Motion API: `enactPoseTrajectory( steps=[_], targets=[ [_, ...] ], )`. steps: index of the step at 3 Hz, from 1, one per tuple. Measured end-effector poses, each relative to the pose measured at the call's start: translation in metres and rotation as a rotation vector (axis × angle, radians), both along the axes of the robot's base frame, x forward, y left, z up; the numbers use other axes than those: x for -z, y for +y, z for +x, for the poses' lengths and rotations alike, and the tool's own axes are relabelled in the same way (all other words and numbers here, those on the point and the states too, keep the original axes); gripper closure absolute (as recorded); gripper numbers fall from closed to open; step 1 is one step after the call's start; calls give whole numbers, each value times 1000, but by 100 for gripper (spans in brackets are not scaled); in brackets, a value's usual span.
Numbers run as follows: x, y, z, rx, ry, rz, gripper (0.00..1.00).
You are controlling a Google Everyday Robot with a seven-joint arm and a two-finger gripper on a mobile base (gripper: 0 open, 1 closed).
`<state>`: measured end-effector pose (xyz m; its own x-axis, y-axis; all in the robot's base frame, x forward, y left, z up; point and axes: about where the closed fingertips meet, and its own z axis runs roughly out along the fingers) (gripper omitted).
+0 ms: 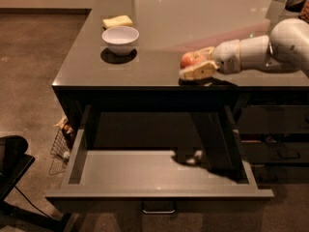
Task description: Pick apple from top drawer and place on counter
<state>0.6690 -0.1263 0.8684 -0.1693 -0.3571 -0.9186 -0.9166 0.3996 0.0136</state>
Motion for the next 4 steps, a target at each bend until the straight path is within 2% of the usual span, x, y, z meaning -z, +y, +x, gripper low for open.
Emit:
enactPoseTrajectory(
  steps=[1,2,3,4],
  targets=[
    [-20,-10,34,84,-40,22,100],
    [-27,-15,49,138,-61,16,100],
    [-11,-3,51,152,-77,-28,100],
    [-6,0,51,148,-68,-27,82]
  ],
)
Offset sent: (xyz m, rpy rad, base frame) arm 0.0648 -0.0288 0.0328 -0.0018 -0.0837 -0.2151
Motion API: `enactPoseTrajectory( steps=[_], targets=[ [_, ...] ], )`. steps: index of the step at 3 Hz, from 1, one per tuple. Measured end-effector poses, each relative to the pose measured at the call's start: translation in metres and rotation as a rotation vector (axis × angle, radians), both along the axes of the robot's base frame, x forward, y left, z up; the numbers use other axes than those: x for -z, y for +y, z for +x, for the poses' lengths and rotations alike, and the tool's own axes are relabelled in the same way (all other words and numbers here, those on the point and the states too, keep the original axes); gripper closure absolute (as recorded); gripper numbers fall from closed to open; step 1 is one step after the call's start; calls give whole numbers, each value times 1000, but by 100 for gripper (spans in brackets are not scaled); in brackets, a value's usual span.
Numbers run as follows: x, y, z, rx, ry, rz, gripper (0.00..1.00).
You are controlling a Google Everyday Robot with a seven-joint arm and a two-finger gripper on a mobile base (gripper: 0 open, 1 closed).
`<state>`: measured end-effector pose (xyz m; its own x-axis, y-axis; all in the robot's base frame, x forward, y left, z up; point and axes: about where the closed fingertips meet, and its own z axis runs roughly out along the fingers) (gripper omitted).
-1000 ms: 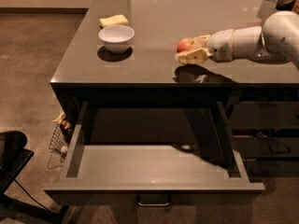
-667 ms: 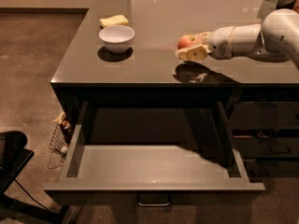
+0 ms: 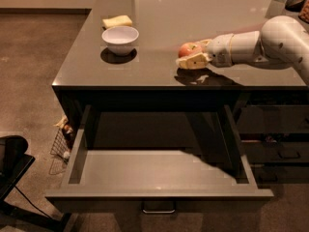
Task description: Pick apple from top drawer and place on counter
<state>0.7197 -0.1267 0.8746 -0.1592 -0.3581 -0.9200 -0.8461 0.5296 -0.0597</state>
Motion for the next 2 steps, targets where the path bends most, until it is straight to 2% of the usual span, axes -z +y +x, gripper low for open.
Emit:
enactPoseTrajectory(
  steps=[2],
  targets=[
    [2,6,1,-9,4,2,35]
  ],
)
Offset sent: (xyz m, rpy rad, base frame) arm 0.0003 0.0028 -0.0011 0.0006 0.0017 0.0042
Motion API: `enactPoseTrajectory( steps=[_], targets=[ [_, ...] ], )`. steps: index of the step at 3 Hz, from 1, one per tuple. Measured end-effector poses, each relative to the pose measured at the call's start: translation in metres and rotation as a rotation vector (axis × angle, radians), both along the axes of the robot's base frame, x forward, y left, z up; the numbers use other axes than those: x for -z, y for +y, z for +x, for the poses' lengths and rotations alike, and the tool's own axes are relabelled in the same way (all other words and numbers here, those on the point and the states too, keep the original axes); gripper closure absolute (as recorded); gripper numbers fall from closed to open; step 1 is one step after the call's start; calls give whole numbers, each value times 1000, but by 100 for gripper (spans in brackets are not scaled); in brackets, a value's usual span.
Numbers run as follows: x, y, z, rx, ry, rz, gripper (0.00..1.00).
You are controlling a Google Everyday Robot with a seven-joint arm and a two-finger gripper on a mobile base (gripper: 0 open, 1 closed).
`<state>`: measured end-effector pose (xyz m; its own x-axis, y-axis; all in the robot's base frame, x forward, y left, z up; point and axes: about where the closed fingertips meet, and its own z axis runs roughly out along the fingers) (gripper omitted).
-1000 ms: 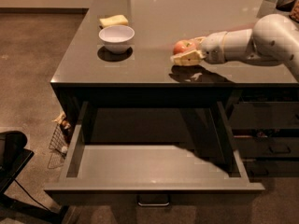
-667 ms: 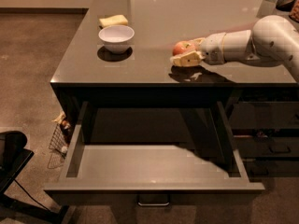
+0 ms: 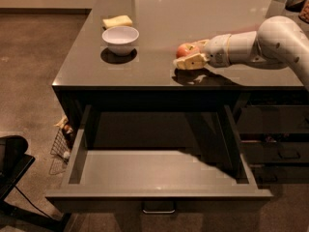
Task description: Pick apple from top drawer and place on counter
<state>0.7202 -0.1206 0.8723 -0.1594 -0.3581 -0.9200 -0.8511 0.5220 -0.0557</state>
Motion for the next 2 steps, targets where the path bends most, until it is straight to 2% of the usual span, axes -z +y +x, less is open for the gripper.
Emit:
enactPoseTrajectory(
  steps=[1,2],
  targets=[
    [1,3,0,-5,2,1,12],
    [2,5,0,-8,3,2,0]
  ],
)
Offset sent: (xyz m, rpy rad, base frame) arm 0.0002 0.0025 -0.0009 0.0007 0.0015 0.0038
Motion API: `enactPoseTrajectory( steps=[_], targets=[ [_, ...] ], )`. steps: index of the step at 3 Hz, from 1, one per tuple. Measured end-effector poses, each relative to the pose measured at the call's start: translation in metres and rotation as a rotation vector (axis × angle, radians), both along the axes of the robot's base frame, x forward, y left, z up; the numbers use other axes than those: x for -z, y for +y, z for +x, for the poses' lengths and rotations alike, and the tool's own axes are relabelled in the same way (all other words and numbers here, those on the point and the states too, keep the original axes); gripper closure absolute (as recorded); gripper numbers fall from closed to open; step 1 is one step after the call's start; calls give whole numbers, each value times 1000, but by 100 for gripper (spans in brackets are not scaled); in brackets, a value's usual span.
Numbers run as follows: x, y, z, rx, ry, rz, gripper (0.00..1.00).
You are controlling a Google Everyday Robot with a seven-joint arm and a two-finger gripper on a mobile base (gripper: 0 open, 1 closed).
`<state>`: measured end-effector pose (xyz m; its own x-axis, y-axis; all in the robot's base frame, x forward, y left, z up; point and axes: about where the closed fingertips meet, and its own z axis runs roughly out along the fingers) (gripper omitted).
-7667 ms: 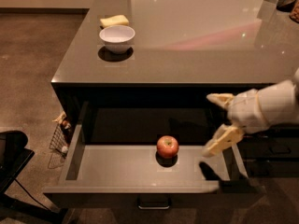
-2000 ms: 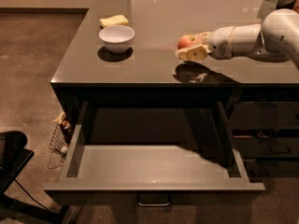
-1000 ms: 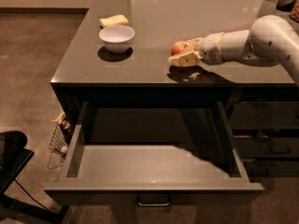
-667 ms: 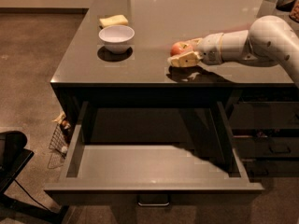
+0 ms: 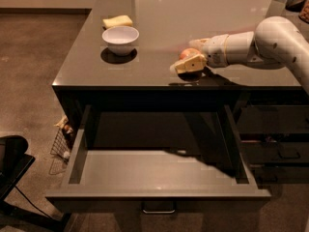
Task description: Pick apple from top drawer and place on counter
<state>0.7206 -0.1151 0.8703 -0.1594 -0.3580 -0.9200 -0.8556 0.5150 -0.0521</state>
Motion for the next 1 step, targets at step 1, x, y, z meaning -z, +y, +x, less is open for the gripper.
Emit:
enactPoseTrajectory(
  steps=[1],
  targets=[
    [0,0,0,0,0,0,0]
  ],
)
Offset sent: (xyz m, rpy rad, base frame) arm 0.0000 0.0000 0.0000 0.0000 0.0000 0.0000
